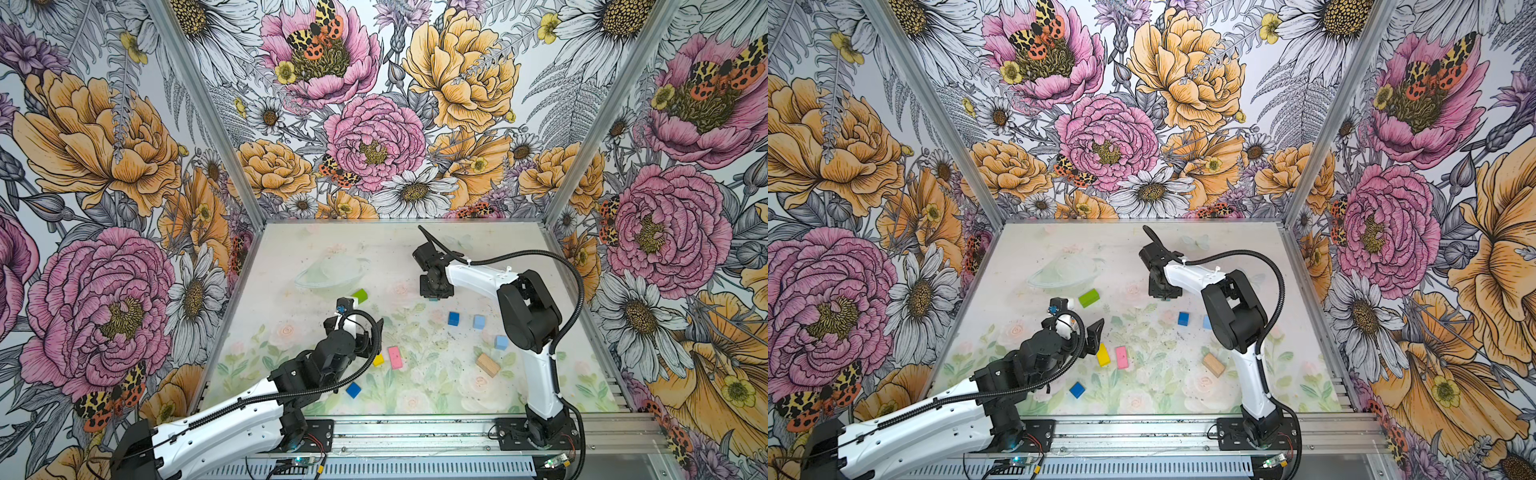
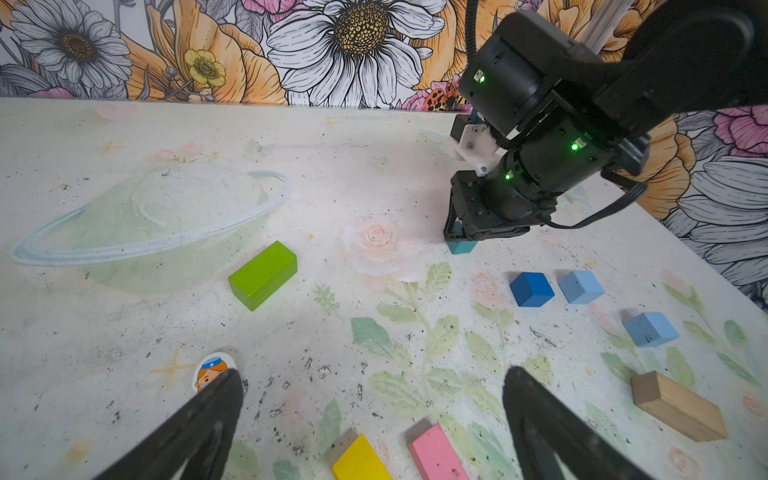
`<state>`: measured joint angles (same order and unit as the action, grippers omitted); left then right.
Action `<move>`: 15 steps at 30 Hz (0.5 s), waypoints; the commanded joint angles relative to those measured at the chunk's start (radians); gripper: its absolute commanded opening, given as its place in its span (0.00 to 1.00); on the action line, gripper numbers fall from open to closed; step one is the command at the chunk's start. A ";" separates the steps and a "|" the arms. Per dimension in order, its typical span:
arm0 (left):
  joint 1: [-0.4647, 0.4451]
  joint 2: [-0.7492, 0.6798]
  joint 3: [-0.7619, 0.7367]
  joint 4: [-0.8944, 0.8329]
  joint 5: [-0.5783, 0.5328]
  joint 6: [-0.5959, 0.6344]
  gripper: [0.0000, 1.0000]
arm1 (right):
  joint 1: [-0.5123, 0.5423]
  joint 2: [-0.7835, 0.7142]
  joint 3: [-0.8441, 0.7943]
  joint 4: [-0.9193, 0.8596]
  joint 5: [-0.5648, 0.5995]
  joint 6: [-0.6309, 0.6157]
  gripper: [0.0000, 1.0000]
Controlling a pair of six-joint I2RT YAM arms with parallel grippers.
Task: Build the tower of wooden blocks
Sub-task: 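Lift the teal cube with the right gripper and carry it toward the dark blue cube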
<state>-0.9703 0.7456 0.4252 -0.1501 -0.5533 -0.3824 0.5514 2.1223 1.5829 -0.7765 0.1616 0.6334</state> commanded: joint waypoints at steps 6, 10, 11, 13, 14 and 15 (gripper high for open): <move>0.013 0.075 0.051 0.069 0.040 0.029 0.99 | -0.002 0.023 0.060 -0.008 -0.001 -0.071 0.48; 0.012 0.098 0.071 0.065 0.051 0.031 0.99 | 0.000 -0.009 0.048 -0.007 -0.002 -0.083 0.58; 0.012 0.100 0.075 0.061 0.052 0.029 0.99 | 0.000 -0.024 0.041 -0.008 -0.001 -0.082 0.59; 0.010 0.095 0.078 0.059 0.056 0.024 0.99 | 0.004 -0.073 0.012 -0.006 0.009 -0.078 0.59; 0.007 0.090 0.077 0.059 0.055 0.021 0.99 | 0.007 -0.111 -0.011 -0.008 0.018 -0.074 0.59; 0.005 0.084 0.074 0.056 0.055 0.015 0.99 | 0.008 -0.147 -0.037 -0.006 0.024 -0.070 0.59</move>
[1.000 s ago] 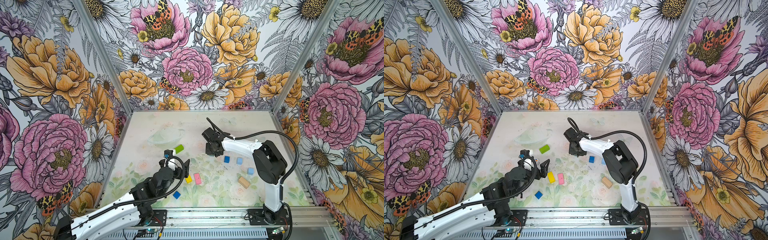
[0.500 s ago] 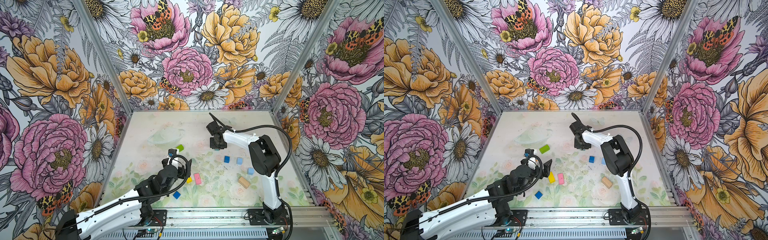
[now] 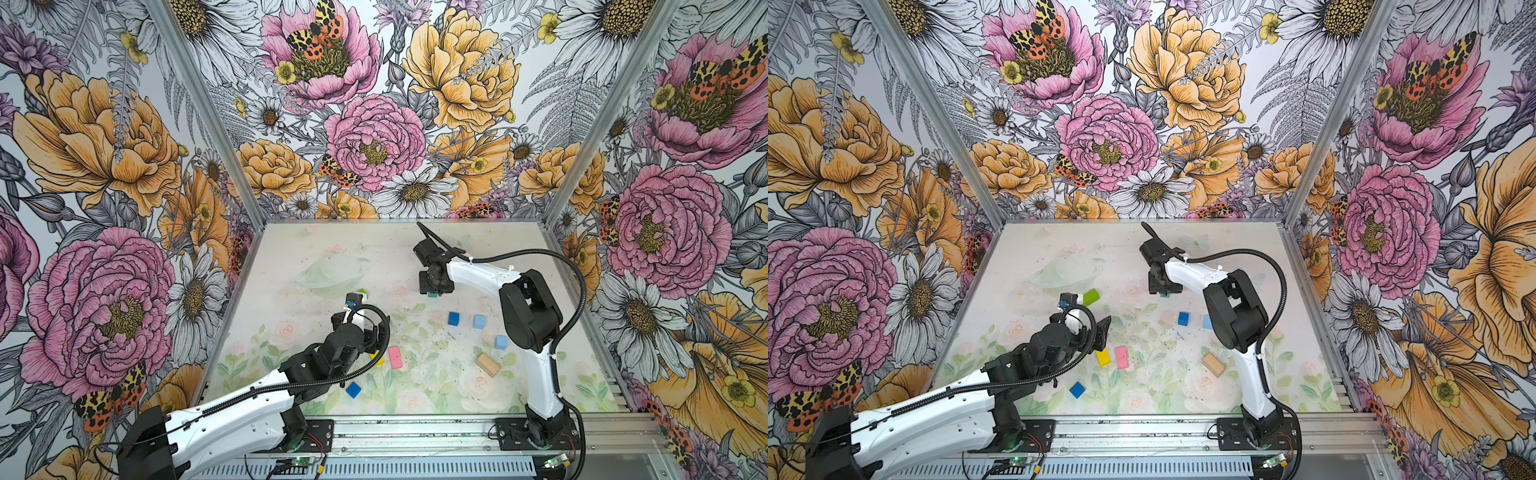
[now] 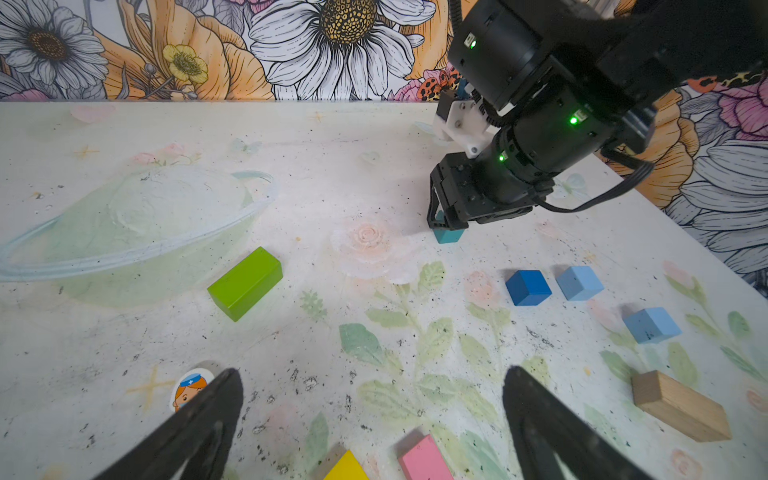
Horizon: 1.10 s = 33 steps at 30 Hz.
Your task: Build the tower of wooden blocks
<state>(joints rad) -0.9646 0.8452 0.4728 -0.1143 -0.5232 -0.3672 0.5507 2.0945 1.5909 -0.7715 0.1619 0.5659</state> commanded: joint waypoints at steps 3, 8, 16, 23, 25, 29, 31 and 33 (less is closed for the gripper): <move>-0.012 -0.034 0.018 0.011 0.019 -0.018 0.99 | 0.015 -0.233 -0.133 -0.012 0.038 0.015 0.59; -0.042 -0.065 0.002 0.003 0.015 -0.051 0.98 | 0.023 -0.395 -0.297 -0.010 0.046 0.054 0.59; -0.107 -0.111 -0.034 0.026 0.009 -0.069 0.98 | 0.030 -0.551 -0.503 0.016 0.053 0.104 0.59; -0.137 -0.126 -0.036 0.019 -0.002 -0.095 0.98 | 0.030 -0.556 -0.563 0.071 0.016 0.126 0.59; -0.145 -0.127 -0.034 0.010 -0.013 -0.098 0.98 | 0.031 -0.547 -0.563 0.079 0.008 0.127 0.58; -0.160 -0.129 -0.037 0.003 -0.030 -0.102 0.98 | 0.032 -0.537 -0.566 0.090 0.004 0.129 0.58; -0.161 -0.129 -0.037 0.002 -0.031 -0.104 0.98 | 0.031 -0.536 -0.570 0.093 0.003 0.129 0.58; -0.164 -0.128 -0.037 0.002 -0.032 -0.105 0.98 | 0.032 -0.534 -0.572 0.096 0.003 0.129 0.58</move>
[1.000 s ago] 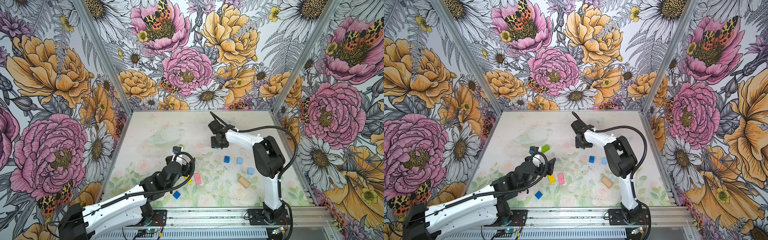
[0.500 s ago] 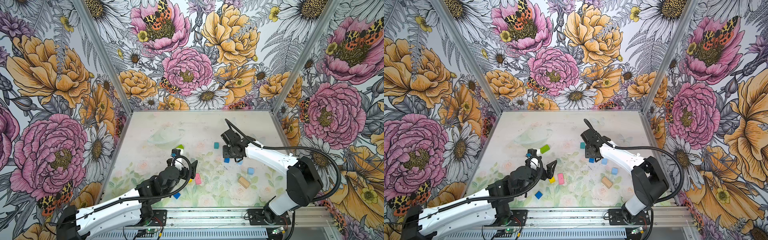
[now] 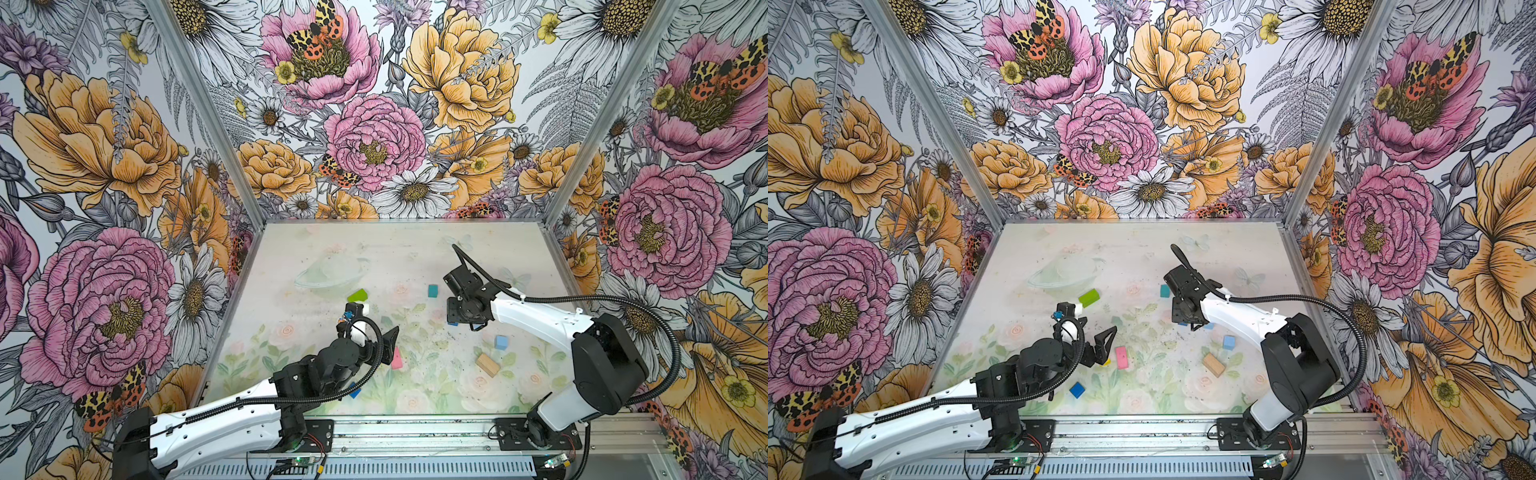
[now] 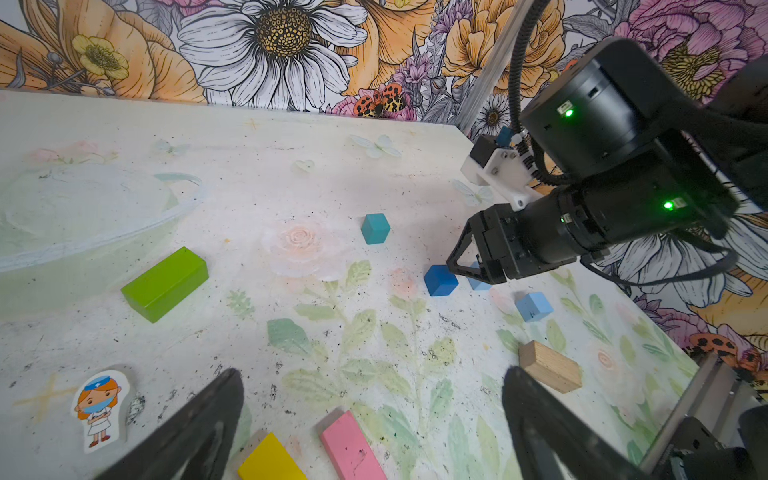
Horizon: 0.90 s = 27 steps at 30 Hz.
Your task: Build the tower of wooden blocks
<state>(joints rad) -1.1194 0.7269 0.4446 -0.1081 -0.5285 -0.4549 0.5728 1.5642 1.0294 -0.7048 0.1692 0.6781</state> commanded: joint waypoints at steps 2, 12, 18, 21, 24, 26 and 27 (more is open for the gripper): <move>-0.009 -0.008 -0.008 -0.004 -0.028 -0.016 0.98 | 0.009 0.000 -0.012 0.031 -0.004 0.016 0.58; -0.009 0.009 0.000 -0.004 -0.028 -0.016 0.99 | 0.009 0.048 -0.009 0.059 -0.023 0.015 0.55; -0.008 0.013 0.001 -0.004 -0.028 -0.016 0.99 | 0.008 0.088 -0.004 0.075 -0.039 0.013 0.54; -0.008 0.012 0.002 -0.003 -0.032 -0.016 0.98 | 0.007 0.107 -0.002 0.082 -0.041 0.014 0.54; -0.009 0.015 0.003 -0.005 -0.035 -0.014 0.99 | 0.007 0.122 0.001 0.086 -0.043 0.014 0.53; -0.008 0.017 0.003 -0.004 -0.037 -0.015 0.99 | 0.006 0.132 0.004 0.088 -0.044 0.011 0.51; -0.008 0.017 0.003 -0.003 -0.036 -0.014 0.99 | 0.006 0.134 0.006 0.088 -0.045 0.012 0.50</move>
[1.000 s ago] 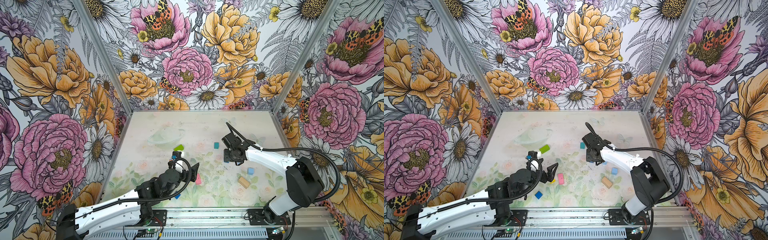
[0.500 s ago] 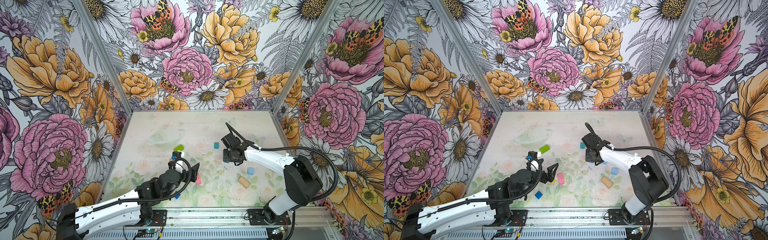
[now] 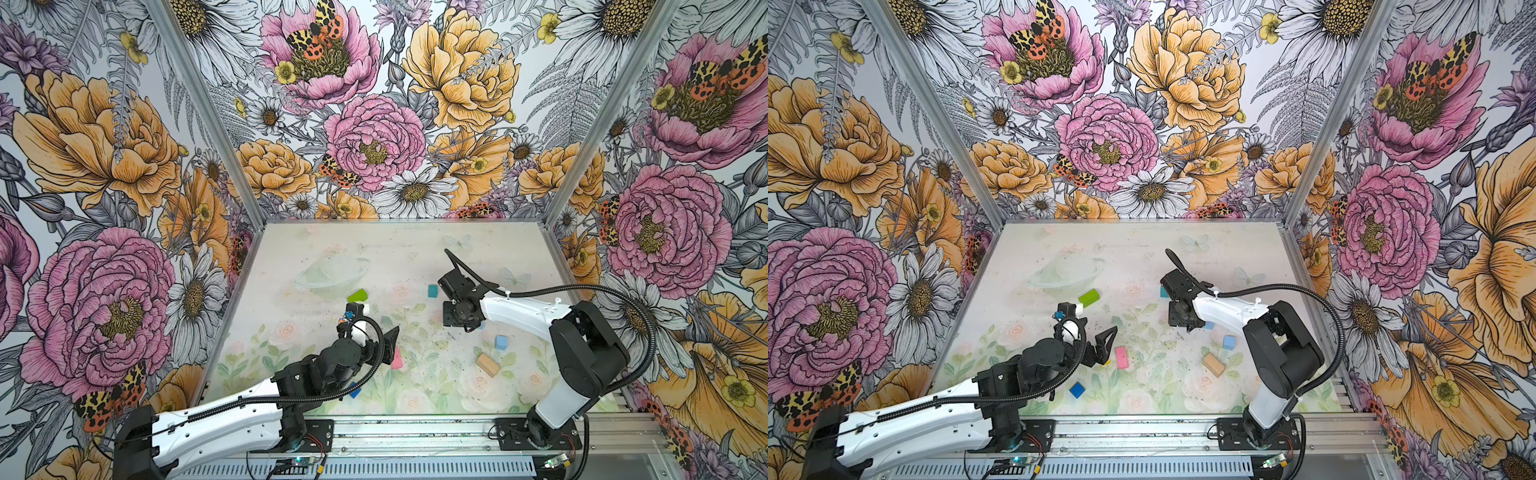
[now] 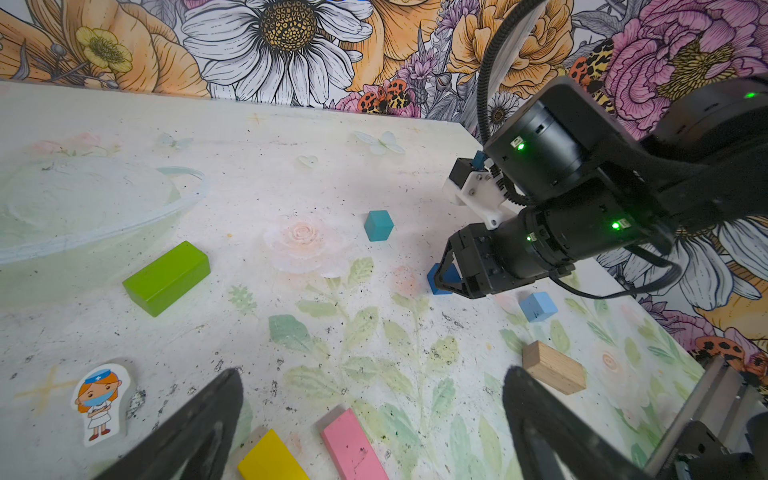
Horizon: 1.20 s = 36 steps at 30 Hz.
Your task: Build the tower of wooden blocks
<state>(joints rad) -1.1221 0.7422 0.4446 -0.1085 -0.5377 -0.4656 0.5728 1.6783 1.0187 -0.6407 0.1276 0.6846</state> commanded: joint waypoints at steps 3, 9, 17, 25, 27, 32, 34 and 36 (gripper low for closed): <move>-0.006 0.007 0.003 0.000 -0.029 -0.005 0.99 | 0.006 0.032 0.022 0.024 -0.004 0.004 0.46; -0.005 0.011 0.005 0.003 -0.033 0.005 0.99 | 0.004 0.054 0.039 0.024 -0.006 0.000 0.38; -0.005 0.008 0.008 0.001 -0.039 0.019 0.99 | 0.003 0.084 0.068 0.022 -0.010 -0.002 0.37; -0.001 0.015 0.015 0.010 -0.047 0.042 0.99 | 0.003 0.097 0.112 0.021 -0.023 -0.017 0.30; 0.002 0.022 0.021 0.013 -0.047 0.050 0.99 | 0.003 0.108 0.128 0.020 -0.029 -0.019 0.29; 0.010 0.035 0.037 0.009 -0.041 0.065 0.99 | 0.004 0.129 0.163 0.019 -0.041 -0.019 0.27; 0.012 0.036 0.040 0.008 -0.039 0.068 0.99 | 0.006 0.130 0.178 0.015 -0.046 -0.020 0.27; 0.015 0.036 0.044 0.009 -0.036 0.072 0.99 | 0.007 0.132 0.192 0.011 -0.046 -0.022 0.28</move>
<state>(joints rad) -1.1175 0.7799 0.4469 -0.1081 -0.5613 -0.4183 0.5728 1.8034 1.1671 -0.6357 0.0875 0.6720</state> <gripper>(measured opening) 0.987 0.330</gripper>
